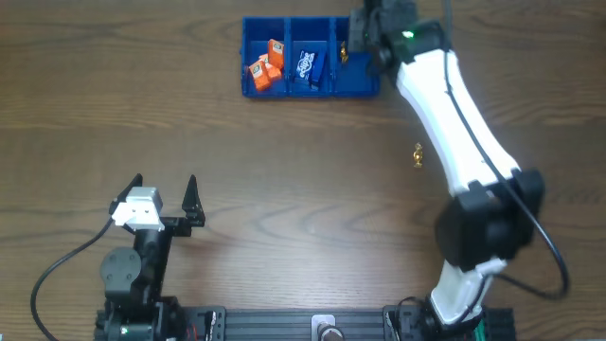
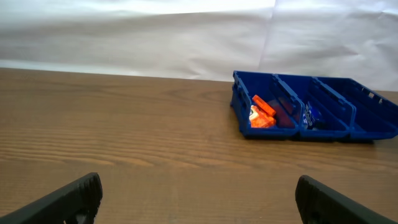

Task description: Sort Candies Into Trays

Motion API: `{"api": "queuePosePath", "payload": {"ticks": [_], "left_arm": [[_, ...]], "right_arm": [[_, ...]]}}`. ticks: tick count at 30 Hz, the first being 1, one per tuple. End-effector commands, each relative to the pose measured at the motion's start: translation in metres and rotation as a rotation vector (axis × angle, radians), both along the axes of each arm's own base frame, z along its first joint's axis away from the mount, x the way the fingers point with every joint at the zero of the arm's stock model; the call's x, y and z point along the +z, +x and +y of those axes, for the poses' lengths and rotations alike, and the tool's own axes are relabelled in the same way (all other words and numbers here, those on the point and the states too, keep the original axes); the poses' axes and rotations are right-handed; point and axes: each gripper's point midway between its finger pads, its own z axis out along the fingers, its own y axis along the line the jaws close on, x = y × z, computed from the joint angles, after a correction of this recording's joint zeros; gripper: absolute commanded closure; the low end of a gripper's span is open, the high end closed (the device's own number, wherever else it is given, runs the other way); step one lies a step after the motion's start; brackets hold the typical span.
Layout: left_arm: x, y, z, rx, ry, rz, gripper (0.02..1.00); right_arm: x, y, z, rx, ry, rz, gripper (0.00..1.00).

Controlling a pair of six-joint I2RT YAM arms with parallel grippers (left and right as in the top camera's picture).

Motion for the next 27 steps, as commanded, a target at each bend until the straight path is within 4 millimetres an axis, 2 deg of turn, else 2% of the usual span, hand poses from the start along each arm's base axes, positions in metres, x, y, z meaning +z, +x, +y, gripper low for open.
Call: {"api": "queuePosePath", "payload": {"ticks": [1,4,6,8,11,13,16,18,19,20,21,24,27], "left_arm": [[-0.016,-0.001,-0.003,-0.019,0.006,0.046,0.02],[-0.016,-0.001,-0.003,-0.019,0.006,0.046,0.02],[-0.016,-0.001,-0.003,-0.019,0.006,0.046,0.02],[-0.016,-0.001,-0.003,-0.019,0.006,0.046,0.02],[-0.016,-0.001,-0.003,-0.019,0.006,0.046,0.023],[-0.016,-0.001,-0.003,-0.019,0.006,0.046,0.02],[-0.016,-0.001,-0.003,-0.019,0.006,0.046,0.02],[-0.016,-0.001,-0.003,-0.019,0.006,0.046,0.02],[-0.016,-0.001,-0.003,-0.019,0.006,0.046,0.023],[-0.016,-0.001,-0.003,-0.019,0.006,0.046,0.02],[-0.016,-0.001,-0.003,-0.019,0.006,0.046,0.02],[-0.016,-0.001,-0.003,-0.019,0.006,0.046,0.02],[-0.016,-0.001,-0.003,-0.019,0.006,0.046,0.02]], "right_arm": [[-0.036,0.015,0.004,0.012,-0.016,0.045,0.755],[-0.04,0.016,0.005,0.013,-0.019,0.05,0.73],[-0.039,0.017,0.005,0.017,-0.019,0.043,0.514],[-0.039,0.018,0.004,0.02,-0.02,0.042,0.384],[-0.029,0.012,-0.001,0.019,-0.002,0.046,0.351],[-0.011,-0.007,-0.01,0.018,0.008,0.028,0.351],[0.005,-0.054,-0.034,0.019,-0.009,0.001,0.338],[-0.008,-0.1,-0.061,-0.014,-0.018,0.034,0.34],[-0.015,-0.114,-0.069,-0.024,-0.021,0.052,0.338],[-0.033,-0.138,-0.081,-0.043,-0.026,0.091,0.336],[-0.048,-0.152,-0.089,-0.055,-0.032,0.124,0.334],[-0.093,-0.177,-0.109,-0.123,-0.03,0.23,0.327],[-0.122,-0.186,-0.12,-0.154,-0.031,0.299,0.334]]}}
